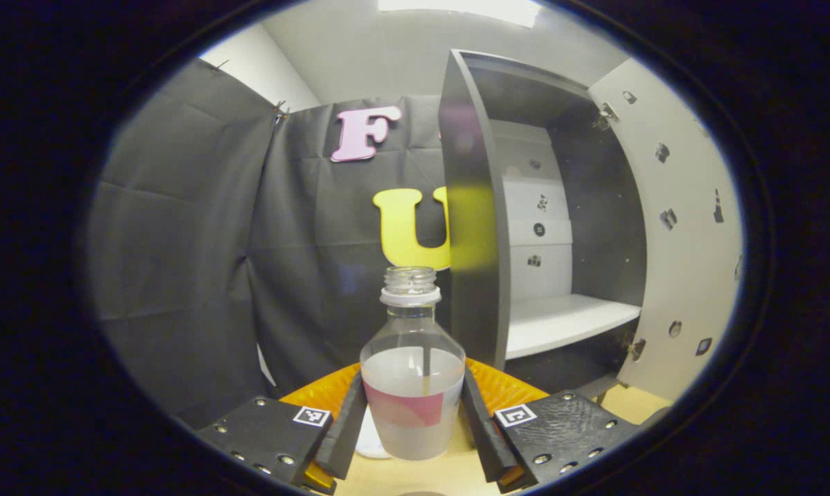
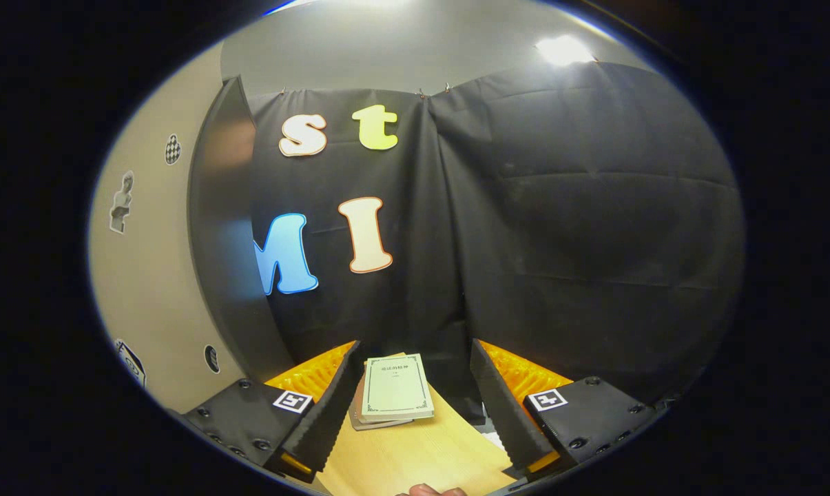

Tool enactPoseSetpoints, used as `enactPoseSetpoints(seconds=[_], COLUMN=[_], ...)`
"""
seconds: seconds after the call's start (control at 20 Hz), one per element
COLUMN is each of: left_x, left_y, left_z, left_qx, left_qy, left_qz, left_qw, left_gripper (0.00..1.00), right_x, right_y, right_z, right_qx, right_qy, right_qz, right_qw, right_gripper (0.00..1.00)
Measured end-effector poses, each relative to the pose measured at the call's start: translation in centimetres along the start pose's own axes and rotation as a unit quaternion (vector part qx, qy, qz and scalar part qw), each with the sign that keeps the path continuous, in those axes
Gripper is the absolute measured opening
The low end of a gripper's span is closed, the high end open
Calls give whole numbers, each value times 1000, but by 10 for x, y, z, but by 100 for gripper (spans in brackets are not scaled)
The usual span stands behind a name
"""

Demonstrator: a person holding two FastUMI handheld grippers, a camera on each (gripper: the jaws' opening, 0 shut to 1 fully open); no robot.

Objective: Open the cabinet door with the right hand, grasp the bottle in the cabinet with the left hand and place it on the coaster, then close the cabinet door with the right hand.

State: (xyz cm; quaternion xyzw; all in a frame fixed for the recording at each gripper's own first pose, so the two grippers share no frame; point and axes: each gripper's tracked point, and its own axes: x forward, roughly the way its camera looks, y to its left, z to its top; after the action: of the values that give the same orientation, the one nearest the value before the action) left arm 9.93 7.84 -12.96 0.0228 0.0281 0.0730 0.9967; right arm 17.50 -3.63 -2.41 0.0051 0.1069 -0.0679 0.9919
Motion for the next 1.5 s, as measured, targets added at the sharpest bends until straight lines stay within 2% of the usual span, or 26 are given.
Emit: enactPoseSetpoints(seconds=[0.1,0.3,0.5,0.55,0.6,0.65,0.75,0.8,0.85,0.9,0.95,1.05,1.3,1.35,1.5], left_x=[-22,-38,-45,-47,-50,-50,-49,-49,-48,-48,-49,-54,-72,-73,-81], left_y=[4,9,-4,-10,-16,-20,-27,-30,-32,-37,-42,-51,-46,-46,-46], left_z=[-24,-86,-135,-145,-161,-172,-195,-203,-211,-219,-227,-244,-258,-261,-262], left_qx=[0,-28,-48,-49,-48,-48,-51,-42,-27,-11,3,1,-2,-4,-5], left_qy=[-2,17,21,22,22,25,31,32,36,39,43,56,62,69,74], left_qz=[18,22,18,13,6,1,-3,-3,-4,-9,-17,-35,-29,-29,-35], left_qw=[1000,999,998,998,999,999,998,999,999,999,999,998,998,997,997], left_gripper=[70,72,72,72,70,72,70,70,70,72,72,72,70,74,75], right_x=[-15,-38,-62,-69,-73,-77,-84,-86,-90,-93,-97,-105,-121,-123,-130], right_y=[-5,-21,-38,-39,-40,-41,-50,-56,-63,-66,-70,-83,-87,-86,-83], right_z=[9,21,38,41,44,45,44,41,34,28,22,9,-3,-6,-15], right_qx=[-2,7,-13,-18,-21,-25,-24,-17,-5,7,14,15,-9,-10,-7], right_qy=[-13,-38,-61,-66,-70,-74,-76,-74,-67,-59,-54,-39,-28,-26,-24], right_qz=[-14,-53,-95,-101,-104,-106,-119,-131,-141,-146,-152,-168,-169,-167,-162], right_qw=[1000,998,994,993,992,991,990,988,988,987,987,985,985,986,986], right_gripper=[98,98,98,92,92,98,98,92,92,98,92,92,92,92,92])
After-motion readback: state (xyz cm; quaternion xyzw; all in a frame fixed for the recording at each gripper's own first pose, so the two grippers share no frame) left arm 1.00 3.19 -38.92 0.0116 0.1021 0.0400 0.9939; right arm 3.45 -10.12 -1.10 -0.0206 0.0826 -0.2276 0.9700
